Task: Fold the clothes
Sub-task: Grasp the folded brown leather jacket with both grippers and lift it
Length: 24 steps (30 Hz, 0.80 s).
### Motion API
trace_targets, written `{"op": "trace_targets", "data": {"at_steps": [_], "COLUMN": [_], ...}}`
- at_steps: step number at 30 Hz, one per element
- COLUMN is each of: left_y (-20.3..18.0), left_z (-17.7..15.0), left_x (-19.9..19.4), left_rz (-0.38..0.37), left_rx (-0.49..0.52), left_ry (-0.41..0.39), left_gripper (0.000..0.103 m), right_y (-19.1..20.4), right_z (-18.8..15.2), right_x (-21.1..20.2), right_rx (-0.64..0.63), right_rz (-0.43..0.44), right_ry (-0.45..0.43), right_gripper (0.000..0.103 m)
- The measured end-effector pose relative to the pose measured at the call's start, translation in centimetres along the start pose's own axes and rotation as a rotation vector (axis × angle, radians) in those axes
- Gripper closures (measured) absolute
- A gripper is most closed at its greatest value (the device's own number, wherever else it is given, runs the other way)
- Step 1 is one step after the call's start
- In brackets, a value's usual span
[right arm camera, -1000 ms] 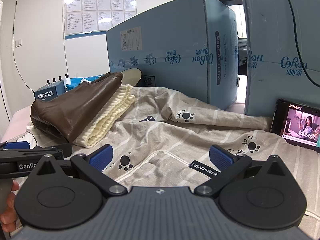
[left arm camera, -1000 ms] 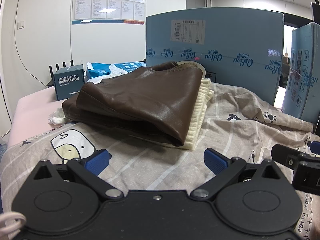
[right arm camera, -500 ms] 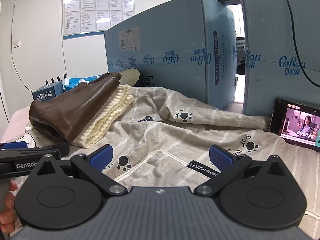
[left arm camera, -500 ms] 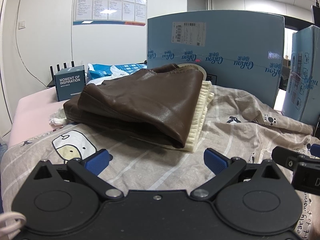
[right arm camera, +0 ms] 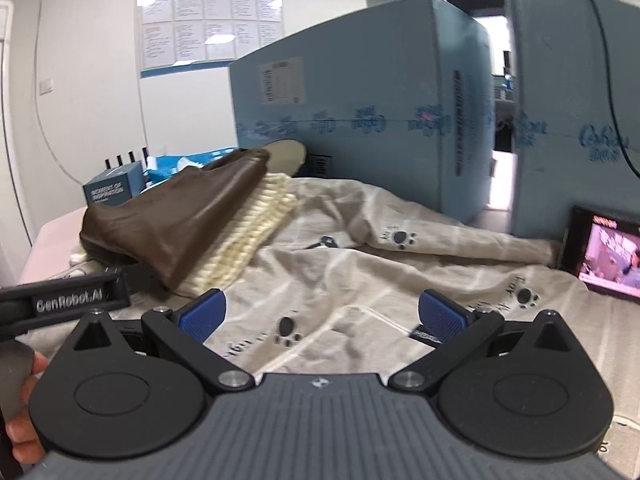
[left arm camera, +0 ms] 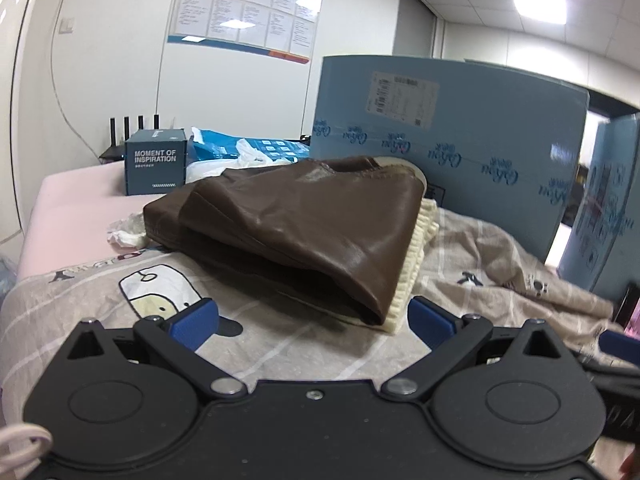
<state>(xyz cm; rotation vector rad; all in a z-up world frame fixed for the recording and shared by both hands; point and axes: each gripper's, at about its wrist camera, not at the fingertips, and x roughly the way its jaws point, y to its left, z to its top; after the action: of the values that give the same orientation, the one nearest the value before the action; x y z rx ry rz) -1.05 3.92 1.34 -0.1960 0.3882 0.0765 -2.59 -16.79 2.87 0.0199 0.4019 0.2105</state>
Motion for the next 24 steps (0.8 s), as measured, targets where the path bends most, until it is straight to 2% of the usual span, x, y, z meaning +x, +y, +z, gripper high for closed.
{"op": "trace_targets", "data": {"at_steps": [3, 8, 12, 14, 17, 21, 24], "left_y": [0.9, 4.4, 8.0, 9.8, 12.6, 16.5, 18.9], "left_z": [0.4, 1.6, 2.9, 3.9, 5.5, 6.3, 5.9], "left_x": [-0.1, -1.0, -0.7, 0.4, 2.7, 6.4, 9.1], "left_rz": [-0.017, -0.091, -0.113, -0.122, -0.182, -0.246, -0.263], "left_rx": [-0.04, -0.154, -0.198, -0.208, -0.278, -0.51, -0.69], "left_ry": [-0.008, -0.122, -0.231, -0.226, -0.152, -0.088, -0.043], "left_gripper": [0.0, 0.0, 0.0, 0.0, 0.0, 0.002, 0.002], "right_y": [1.2, 2.8, 4.0, 4.8, 5.8, 6.4, 5.4], "right_z": [0.1, 1.5, 3.5, 4.6, 6.3, 8.5, 10.2], "right_x": [-0.5, 0.0, 0.8, 1.6, 2.8, 5.3, 8.1], "right_rx": [-0.028, -0.046, -0.046, -0.043, -0.023, 0.058, 0.226], "right_rz": [0.02, 0.105, 0.18, 0.217, 0.266, 0.332, 0.284], "right_ry": [-0.06, -0.094, -0.127, -0.137, -0.126, -0.079, -0.025], "right_gripper": [0.0, 0.0, 0.0, 0.0, 0.0, 0.0, 0.0]}}
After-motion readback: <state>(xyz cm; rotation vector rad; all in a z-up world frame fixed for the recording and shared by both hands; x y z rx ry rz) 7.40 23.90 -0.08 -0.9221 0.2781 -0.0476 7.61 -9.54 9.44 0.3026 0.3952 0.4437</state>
